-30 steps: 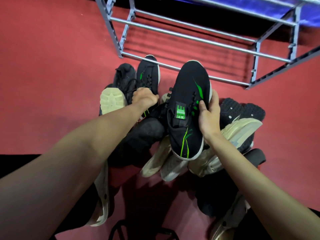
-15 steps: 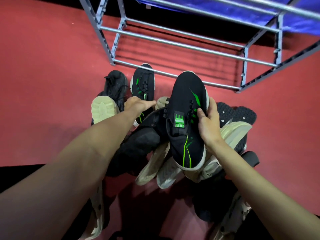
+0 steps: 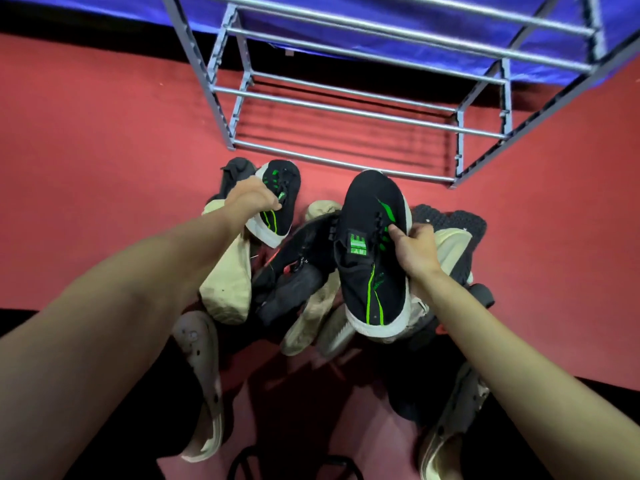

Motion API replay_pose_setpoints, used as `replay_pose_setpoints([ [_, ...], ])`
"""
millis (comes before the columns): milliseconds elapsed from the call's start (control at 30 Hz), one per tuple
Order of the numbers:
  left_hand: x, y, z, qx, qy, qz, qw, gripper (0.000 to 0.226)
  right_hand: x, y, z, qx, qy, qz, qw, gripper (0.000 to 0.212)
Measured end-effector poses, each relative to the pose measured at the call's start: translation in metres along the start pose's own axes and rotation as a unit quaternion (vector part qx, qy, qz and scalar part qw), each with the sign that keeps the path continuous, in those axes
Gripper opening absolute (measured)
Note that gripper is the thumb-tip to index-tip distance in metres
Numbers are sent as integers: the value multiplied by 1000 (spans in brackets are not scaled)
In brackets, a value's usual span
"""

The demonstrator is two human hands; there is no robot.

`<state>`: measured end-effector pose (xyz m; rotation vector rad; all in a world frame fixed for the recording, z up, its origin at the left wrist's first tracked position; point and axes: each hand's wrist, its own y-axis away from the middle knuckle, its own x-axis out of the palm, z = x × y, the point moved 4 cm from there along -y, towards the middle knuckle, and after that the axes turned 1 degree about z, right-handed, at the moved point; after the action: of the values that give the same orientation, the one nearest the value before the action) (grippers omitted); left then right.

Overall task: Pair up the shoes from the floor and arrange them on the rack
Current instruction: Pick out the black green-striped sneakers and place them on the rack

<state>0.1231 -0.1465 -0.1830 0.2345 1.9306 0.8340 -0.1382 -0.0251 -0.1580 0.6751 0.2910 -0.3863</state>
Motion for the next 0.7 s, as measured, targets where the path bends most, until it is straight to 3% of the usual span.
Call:
replay_pose_setpoints([
  [167,-11,40,7,4,29,-7,1000,37,-12,36,-3,135,-200,15,970,15],
  [333,7,83,27,-33,226,12,973,49,-24,68,-6,220,-336,67,913,31],
  [467,4,112,34,-29,335,51,940,62,-32,94,-1,224,-370,110,895,42],
  [533,1,128,32,-41,387,101,916,65,-32,104,3,207,-364,147,896,36],
  [700,-9,161,24,-53,410,196,889,33,-32,123,16,135,-351,250,892,15],
])
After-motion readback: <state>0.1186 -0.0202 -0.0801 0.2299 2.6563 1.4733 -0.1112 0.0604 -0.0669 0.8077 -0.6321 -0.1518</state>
